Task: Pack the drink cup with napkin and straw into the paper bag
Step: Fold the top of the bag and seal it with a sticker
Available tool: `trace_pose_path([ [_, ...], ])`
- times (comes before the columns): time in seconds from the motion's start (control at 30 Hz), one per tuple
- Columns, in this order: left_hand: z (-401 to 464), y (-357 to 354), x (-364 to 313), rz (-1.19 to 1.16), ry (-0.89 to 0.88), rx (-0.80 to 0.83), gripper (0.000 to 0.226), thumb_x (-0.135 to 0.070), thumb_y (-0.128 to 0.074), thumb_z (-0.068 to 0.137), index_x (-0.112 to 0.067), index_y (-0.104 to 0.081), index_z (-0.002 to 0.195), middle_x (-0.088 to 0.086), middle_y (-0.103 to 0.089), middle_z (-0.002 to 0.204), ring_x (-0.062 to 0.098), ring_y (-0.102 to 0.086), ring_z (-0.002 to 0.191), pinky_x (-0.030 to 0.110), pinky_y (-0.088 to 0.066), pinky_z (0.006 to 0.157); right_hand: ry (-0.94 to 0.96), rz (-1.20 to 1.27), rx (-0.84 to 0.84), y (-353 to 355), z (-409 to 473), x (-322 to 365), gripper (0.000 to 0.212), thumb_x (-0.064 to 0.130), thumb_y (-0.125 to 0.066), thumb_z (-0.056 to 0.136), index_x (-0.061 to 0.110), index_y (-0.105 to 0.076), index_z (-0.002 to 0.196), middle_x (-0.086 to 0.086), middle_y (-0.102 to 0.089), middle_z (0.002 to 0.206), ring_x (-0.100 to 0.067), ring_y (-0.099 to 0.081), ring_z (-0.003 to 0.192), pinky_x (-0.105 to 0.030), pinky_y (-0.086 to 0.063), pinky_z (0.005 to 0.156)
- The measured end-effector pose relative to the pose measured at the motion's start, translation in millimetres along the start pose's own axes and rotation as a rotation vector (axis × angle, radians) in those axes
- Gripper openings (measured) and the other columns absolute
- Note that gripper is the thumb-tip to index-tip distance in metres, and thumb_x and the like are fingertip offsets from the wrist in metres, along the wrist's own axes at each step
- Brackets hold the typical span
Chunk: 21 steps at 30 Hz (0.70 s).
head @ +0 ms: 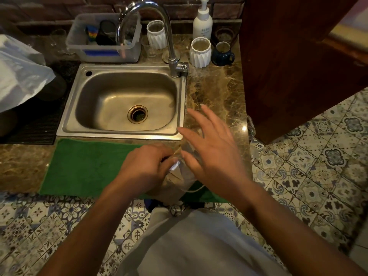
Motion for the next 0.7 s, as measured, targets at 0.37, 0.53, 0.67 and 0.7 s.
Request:
trace_pose_path([
  [0.37, -0.4, 7.8, 3.5, 0.082, -0.158, -0.070, 0.048, -0.063, -0.040, 0.086, -0.026, -0.072, 0.088, -0.008, -0.070, 0.086, 0.016, -0.062, 0.074, 0.040, -0.052, 0.062, 0.072, -0.080, 0.241, -25.3, 13.4, 0.0, 0.035, 0.045, -0.067, 0.089, 0.024, -0.072, 0.116, 0.001, -0.064, 0.125, -0.026, -0.044, 0.134, -0.044, -0.030, 0.110],
  [0.53, -2.6, 6.9, 18.2, -0.195, -0.011, -0.046, 0.051, -0.072, -0.055, 0.075, -0.028, -0.078, 0.090, -0.011, -0.075, 0.094, 0.011, -0.068, 0.087, 0.041, -0.056, 0.079, 0.045, -0.067, 0.175, -28.8, 15.6, -3.3, 0.029, 0.045, -0.072, 0.087, 0.023, -0.074, 0.105, 0.000, -0.063, 0.102, -0.023, -0.049, 0.101, -0.037, -0.036, 0.081],
  [0.67, -11.5, 4.2, 29.7, -0.236, 0.028, -0.060, 0.063, -0.071, -0.058, 0.071, -0.021, -0.080, 0.101, -0.006, -0.076, 0.103, 0.010, -0.066, 0.092, 0.038, -0.057, 0.084, 0.040, -0.055, 0.144, -29.8, 17.7, -8.1, 0.032, 0.049, -0.070, 0.087, 0.024, -0.076, 0.105, 0.002, -0.064, 0.101, -0.021, -0.050, 0.101, -0.037, -0.035, 0.081],
  [0.7, -13.9, 3.4, 31.9, -0.252, 0.036, -0.072, 0.061, -0.069, -0.059, 0.072, -0.021, -0.080, 0.102, -0.006, -0.075, 0.103, 0.010, -0.066, 0.093, 0.038, -0.057, 0.084, 0.047, -0.050, 0.140, -30.1, 18.2, -9.5, 0.033, 0.051, -0.070, 0.088, 0.025, -0.077, 0.106, 0.002, -0.065, 0.101, -0.021, -0.050, 0.101, -0.037, -0.035, 0.080],
])
Point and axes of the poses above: each hand's wrist, its own z-axis towards the middle knuckle, its own y-axis out of the back of the hand, x = y × z, the point moved 4 cm from there along z, towards the middle knuckle
